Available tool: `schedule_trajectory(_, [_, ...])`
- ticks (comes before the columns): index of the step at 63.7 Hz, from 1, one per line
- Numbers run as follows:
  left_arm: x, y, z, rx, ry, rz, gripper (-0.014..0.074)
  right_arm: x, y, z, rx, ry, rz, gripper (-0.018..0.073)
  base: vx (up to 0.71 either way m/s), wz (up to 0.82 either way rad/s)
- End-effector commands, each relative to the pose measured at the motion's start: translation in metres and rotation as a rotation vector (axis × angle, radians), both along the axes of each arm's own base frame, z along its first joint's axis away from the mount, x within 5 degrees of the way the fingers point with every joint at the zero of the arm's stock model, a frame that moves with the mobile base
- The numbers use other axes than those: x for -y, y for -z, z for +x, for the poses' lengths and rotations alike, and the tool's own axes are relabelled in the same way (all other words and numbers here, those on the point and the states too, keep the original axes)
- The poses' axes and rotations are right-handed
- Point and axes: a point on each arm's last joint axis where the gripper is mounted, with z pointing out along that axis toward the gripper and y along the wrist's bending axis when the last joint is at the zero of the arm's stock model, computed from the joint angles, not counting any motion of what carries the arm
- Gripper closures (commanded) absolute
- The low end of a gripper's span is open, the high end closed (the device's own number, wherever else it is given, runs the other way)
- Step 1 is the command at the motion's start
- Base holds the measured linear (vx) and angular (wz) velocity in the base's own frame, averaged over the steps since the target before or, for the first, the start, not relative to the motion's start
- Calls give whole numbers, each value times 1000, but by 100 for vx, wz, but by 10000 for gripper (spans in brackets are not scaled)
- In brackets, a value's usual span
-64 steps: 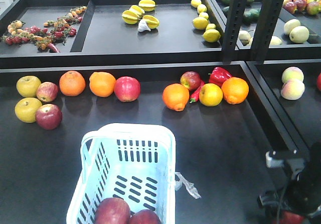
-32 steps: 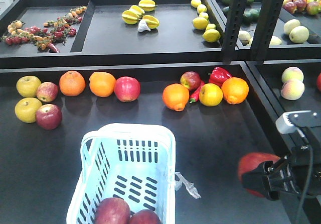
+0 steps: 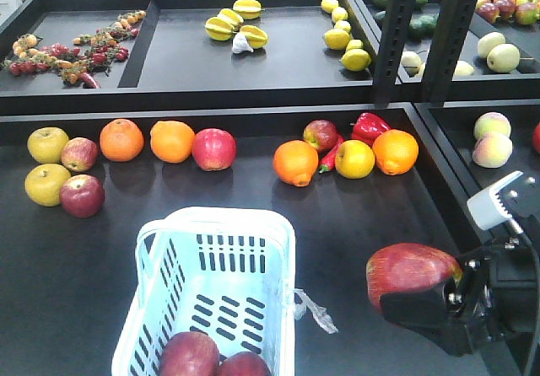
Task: Pick three apples into basket with both arms
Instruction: 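Carry the held apple over the light-blue basket with the right gripper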
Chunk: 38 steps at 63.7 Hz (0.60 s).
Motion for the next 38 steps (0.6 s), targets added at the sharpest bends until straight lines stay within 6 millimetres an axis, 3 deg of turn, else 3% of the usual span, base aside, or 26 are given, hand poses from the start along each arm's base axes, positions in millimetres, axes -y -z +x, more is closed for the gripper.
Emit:
schedule_trajectory(1, [2, -11, 2, 66, 17, -6, 11, -2, -12, 2, 70, -4, 43, 244, 0, 0])
schedule_trajectory(12, [2, -11, 2, 66, 17, -6, 11, -8, -12, 1, 109, -55, 18, 244, 0, 0])
schedule_trajectory(27, [2, -11, 2, 66, 17, -6, 11, -43, -7, 1, 197, -174, -45, 244, 0, 0])
schedule_trajectory(38, [2, -11, 2, 66, 17, -6, 11, -73, 3, 12, 213, -212, -74, 244, 0, 0])
